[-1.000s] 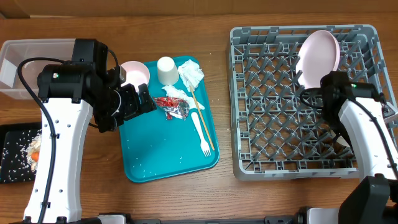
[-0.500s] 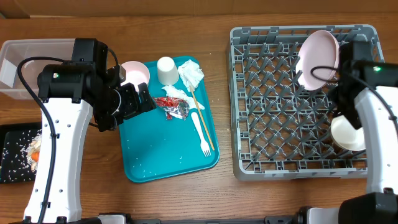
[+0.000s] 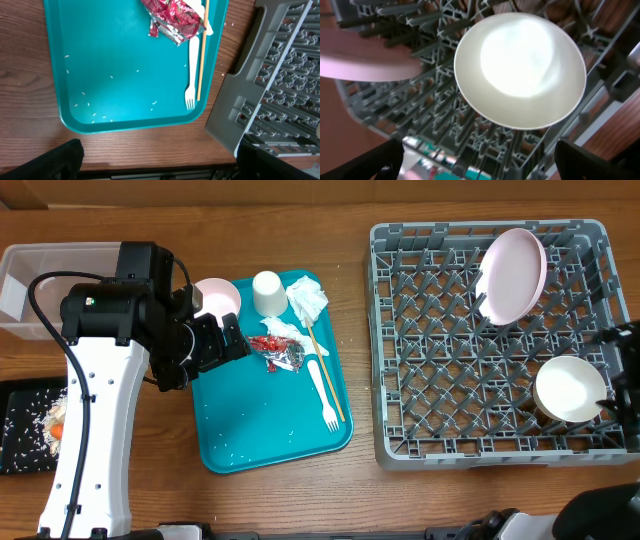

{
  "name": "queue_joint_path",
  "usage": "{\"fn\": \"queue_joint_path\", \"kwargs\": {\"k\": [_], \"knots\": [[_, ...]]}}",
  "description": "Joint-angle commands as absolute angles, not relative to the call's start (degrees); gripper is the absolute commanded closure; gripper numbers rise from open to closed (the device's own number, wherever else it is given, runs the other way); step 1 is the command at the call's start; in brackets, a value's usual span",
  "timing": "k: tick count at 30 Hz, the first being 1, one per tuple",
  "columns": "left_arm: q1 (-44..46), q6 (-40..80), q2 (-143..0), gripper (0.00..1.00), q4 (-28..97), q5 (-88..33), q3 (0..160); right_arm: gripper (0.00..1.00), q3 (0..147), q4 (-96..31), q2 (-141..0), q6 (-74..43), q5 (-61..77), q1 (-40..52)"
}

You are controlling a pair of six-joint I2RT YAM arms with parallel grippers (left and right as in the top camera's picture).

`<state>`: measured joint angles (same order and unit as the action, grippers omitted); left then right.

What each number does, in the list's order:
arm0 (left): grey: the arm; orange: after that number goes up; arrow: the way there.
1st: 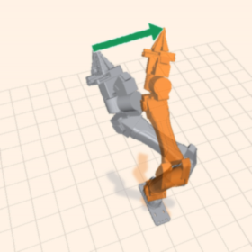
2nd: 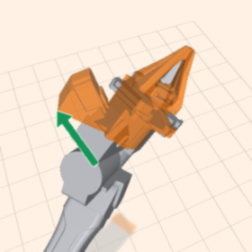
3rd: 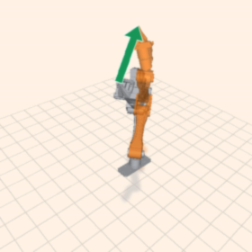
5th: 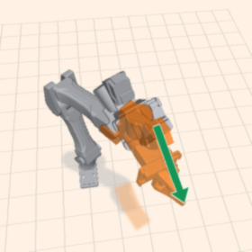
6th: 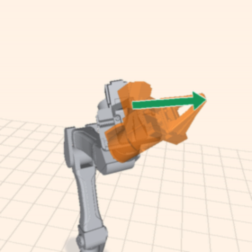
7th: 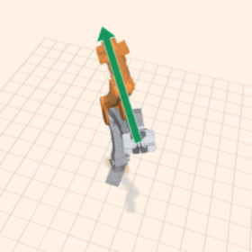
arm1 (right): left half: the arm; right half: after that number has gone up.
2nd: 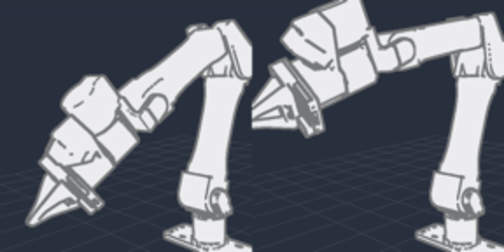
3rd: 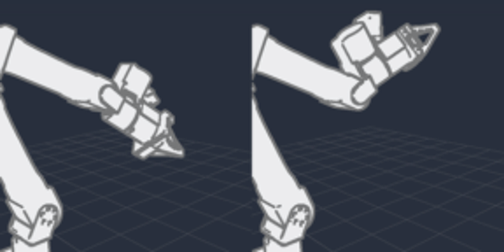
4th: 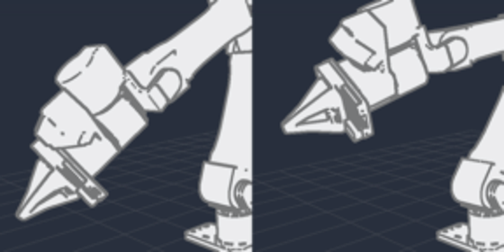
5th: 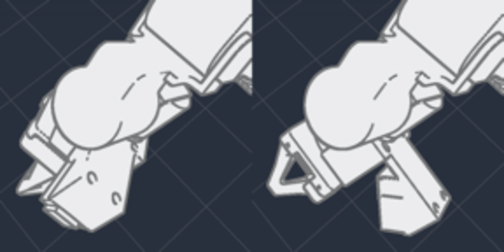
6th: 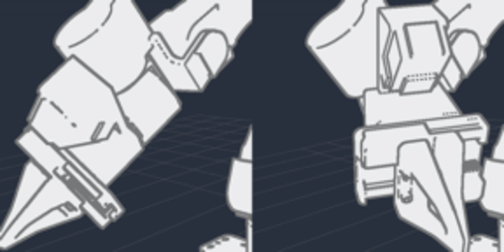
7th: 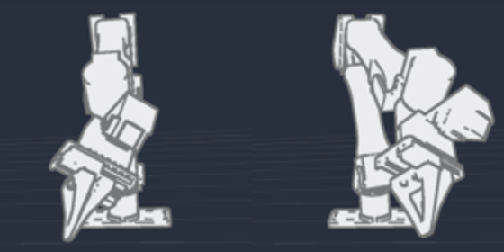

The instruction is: Sort waste into correct bins and load items into the dishwasher rack

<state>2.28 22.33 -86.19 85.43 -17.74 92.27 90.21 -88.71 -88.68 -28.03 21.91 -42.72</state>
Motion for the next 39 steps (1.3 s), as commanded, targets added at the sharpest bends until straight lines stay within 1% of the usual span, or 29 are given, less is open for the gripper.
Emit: {"fn": "queue_joint_path", "kwargs": {"k": [1, 4, 6, 9, 12, 14, 16, 19, 21, 24, 25, 27, 30, 32, 37, 39], "knots": [[2.68, 22.94, -86.26, 0.0, 85.21, -17.41, 91.85, 0.0, 90.89, -90.11, -88.01, -22.61, 32.18, -46.61], [2.68, 22.94, -86.26, 0.0, 85.23, -17.41, 91.85, 0.0, 90.21, -86.98, -88.01, -22.98, 24.29, -47.64], [2.68, 22.94, -86.26, 0.0, 85.21, -17.41, 91.85, 0.0, 89.58, -86.35, -88.12, -27.24, 17.72, -47.64], [2.68, 22.98, -86.26, 0.0, 85.08, -17.41, 91.85, 0.0, 88.82, -88.07, -88.16, -29.06, 18.15, -47.29], [2.68, 23.57, -86.26, 0.0, 84.6, -17.43, 91.85, 0.02, 88.77, -88.36, -88.16, -22.31, 21.54, -45.08], [2.7, 24.29, -86.28, 0.0, 84.38, -17.43, 91.85, 0.03, 88.77, -88.01, -88.16, -18.57, 21.43, -42.41], [2.7, 24.47, -86.26, 0.0, 84.31, -17.43, 91.85, 0.04, 88.77, -87.68, -88.16, -17.37, 20.05, -39.05], [2.72, 24.45, -86.26, 0.0, 84.44, -17.43, 91.85, 0.18, 88.55, -85.8, -88.16, -20.16, 14.81, -33.26], [2.72, 24.43, -86.28, 0.0, 84.86, -17.41, 91.83, 0.33, 88.07, -84.71, -88.18, -24.32, 9.54, -30.11], [2.72, 24.4, -86.28, 0.0, 85.25, -17.39, 91.59, 0.42, 86.39, -82.83, -88.27, -31.81, 0.3, -26.13], [2.72, 24.4, -86.28, 0.0, 85.27, -17.41, 91.46, 0.48, 85.67, -82.06, -88.31, -33.17, -0.93, -25.34], [2.7, 24.4, -86.26, 0.0, 85.34, -17.39, 91.07, 0.5, 84.68, -81.03, -88.71, -34.61, -1.48, -24.71], [2.72, 24.21, -86.3, 0.0, 85.47, -17.39, 90.87, 0.55, 84.33, -80.36, -89.54, -35.86, -1.45, -24.99], [2.72, 24.18, -86.3, 0.0, 85.47, -17.39, 90.85, 0.68, 84.31, -80.05, -89.86, -35.83, -1.41, -25.19], [2.7, 24.23, -86.3, 0.0, 85.01, -17.41, 90.85, 0.94, 83.05, -79.9, -90.41, -35.62, -1.23, -23.92], [2.7, 24.23, -86.3, 0.0, 85.01, -17.41, 90.83, 0.96, 80.62, -78.17, -90.43, -35.64, -1.23, -22.83]]}}
